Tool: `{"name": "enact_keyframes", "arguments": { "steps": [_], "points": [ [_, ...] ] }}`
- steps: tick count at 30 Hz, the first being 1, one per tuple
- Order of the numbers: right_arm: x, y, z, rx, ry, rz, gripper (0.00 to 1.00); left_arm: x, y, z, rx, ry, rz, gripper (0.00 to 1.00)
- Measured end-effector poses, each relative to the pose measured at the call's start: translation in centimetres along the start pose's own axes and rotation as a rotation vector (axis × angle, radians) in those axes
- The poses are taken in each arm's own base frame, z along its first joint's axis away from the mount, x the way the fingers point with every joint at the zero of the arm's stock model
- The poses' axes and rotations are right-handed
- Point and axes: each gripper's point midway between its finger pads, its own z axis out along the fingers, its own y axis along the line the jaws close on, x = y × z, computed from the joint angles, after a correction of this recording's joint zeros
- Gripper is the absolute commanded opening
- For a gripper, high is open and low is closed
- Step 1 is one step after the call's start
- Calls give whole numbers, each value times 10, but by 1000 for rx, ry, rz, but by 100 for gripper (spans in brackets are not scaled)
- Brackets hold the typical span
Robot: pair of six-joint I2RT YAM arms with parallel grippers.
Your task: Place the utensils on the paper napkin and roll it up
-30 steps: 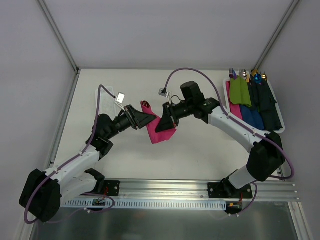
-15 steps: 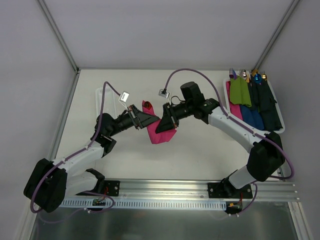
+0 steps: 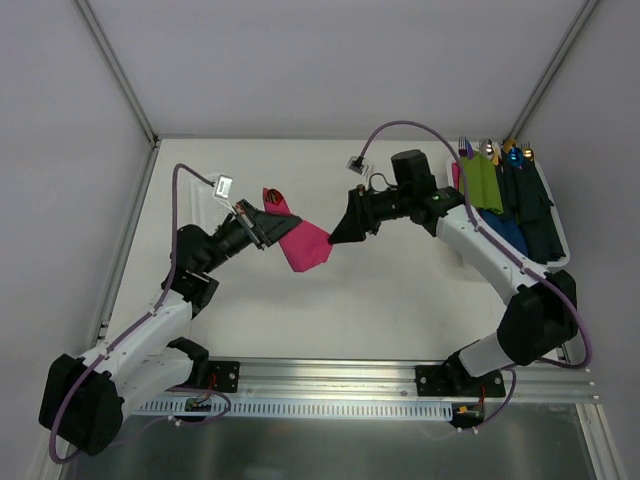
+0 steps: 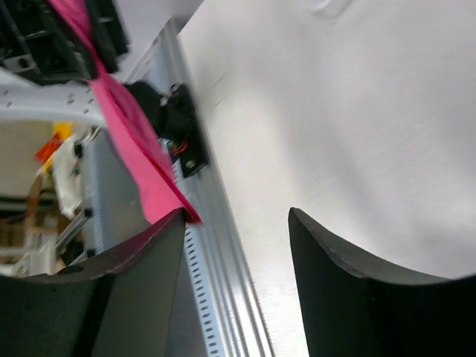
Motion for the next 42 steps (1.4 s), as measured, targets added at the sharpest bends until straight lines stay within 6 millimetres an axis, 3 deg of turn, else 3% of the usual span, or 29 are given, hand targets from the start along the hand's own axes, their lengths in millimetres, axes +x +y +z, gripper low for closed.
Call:
{"name": "enact_keyframes", "arguments": {
  "steps": [2,5,7,12,15,18,20,26,30,42],
  "points": [
    [-14,-16,-18,86,-51,-11,57,-14,-2,-4,-26,-61,21,0],
    [-35,-24,-44,213,-133,-82,40,-29,1,-10,-80,-139,32,0],
    [-45,-15,-56,258,-178,-133,31,-37,3,-14,-117,-186,29,0],
    [-76,31,-74,284,-278,-268,27,-53,9,-23,-186,-280,26,0],
    [-86,61,-62,252,-287,-342,31,-58,15,-26,-222,-309,20,0],
    [-83,90,-34,199,-253,-408,35,-55,22,-26,-249,-305,5,0],
    [-80,94,-22,188,-235,-423,37,-54,24,-26,-256,-302,-2,0],
    [-66,72,18,232,-149,-420,46,-54,24,-26,-259,-301,-24,0],
    [-56,62,37,250,-103,-423,59,-56,19,-25,-246,-299,-26,0],
    [-49,44,51,270,-63,-403,69,-57,11,-23,-223,-293,-42,0]
  ]
}}
